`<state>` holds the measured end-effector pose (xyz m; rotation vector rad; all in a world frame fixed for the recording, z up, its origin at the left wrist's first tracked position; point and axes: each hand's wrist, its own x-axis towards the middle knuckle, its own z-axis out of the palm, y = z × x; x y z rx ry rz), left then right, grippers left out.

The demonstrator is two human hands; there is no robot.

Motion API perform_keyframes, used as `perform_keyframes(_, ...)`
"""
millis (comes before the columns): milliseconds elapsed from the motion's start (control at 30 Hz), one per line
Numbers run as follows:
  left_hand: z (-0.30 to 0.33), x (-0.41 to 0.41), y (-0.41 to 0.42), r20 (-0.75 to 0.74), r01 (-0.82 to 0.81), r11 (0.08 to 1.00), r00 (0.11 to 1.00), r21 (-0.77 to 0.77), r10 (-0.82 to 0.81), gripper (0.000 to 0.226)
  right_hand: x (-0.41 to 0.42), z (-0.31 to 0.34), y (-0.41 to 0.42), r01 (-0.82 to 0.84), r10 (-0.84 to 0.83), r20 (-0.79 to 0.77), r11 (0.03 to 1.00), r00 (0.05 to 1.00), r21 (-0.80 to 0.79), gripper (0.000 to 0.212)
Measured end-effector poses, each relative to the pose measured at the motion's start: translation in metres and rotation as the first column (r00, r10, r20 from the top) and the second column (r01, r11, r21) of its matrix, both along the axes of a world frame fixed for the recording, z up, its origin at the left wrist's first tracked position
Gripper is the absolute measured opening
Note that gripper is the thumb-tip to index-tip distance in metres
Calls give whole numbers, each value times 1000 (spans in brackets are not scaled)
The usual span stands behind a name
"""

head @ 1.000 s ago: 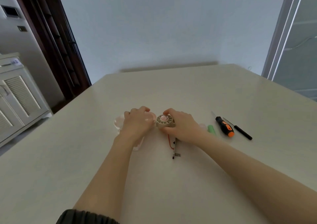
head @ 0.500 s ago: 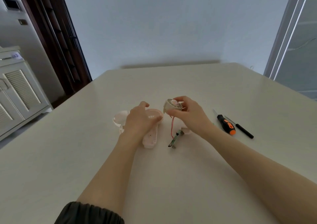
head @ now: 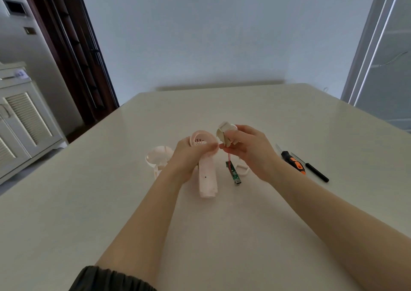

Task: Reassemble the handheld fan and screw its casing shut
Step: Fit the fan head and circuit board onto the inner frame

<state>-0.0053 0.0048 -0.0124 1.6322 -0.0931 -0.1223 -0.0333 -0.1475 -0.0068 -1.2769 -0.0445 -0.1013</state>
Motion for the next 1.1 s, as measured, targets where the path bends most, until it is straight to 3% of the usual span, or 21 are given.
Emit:
perform_keyframes(133,1,0,-3,-121,9,996,992,-91,-21,30,-1,2,-1,11,-10,21,999,1000,-40,29)
perform_keyframes(300,4,-2,-11,-277,-35,917,957,-398,-83,47,-3,4,-2,65,-55,65,985,996,-158,28)
perform_keyframes(467,0,-6,-19,-341,-95,880,937,-466,-80,62,-6,6,-1,94,-73,99,971,992,-220,28)
perform_keyframes(767,2,-11,-23,-435,-109,792,876,-601,-209,51,-7,13,-2,49,-30,152,992,988,-120,23)
perform_keyframes(867,3,-13,-25,-416,-74,754,867,-653,-275,38,-8,12,-1,25,-2,172,991,985,-133,18)
perform_keyframes(1100,5,-16,-26,-407,-59,658,826,-750,-389,44,-10,9,0,54,-15,184,977,983,-207,27)
